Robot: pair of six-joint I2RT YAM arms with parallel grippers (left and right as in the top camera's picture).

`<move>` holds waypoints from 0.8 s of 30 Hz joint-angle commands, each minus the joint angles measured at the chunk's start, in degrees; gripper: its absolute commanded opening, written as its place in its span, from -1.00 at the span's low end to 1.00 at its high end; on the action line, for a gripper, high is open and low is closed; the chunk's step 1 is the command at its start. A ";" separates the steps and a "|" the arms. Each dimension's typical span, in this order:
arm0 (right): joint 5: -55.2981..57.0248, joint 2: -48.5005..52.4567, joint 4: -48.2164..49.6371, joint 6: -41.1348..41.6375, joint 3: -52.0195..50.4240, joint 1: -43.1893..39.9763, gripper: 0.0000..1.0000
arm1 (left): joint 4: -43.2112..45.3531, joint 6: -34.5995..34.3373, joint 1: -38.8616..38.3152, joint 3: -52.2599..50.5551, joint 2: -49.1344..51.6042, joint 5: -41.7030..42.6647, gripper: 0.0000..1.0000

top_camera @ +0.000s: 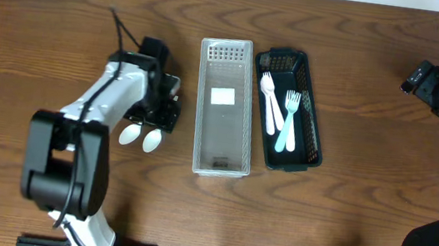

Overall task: Pack container
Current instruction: 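Raise the right arm away and grasp a white spoon with the left gripper, then carry the spoon right and drop it into the clear tray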

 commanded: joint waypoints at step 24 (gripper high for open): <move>-0.46 0.28 -1.57 0.85 -0.39 -0.15 0.98 | -6.88 -5.38 -1.03 0.31 1.22 -1.75 -0.88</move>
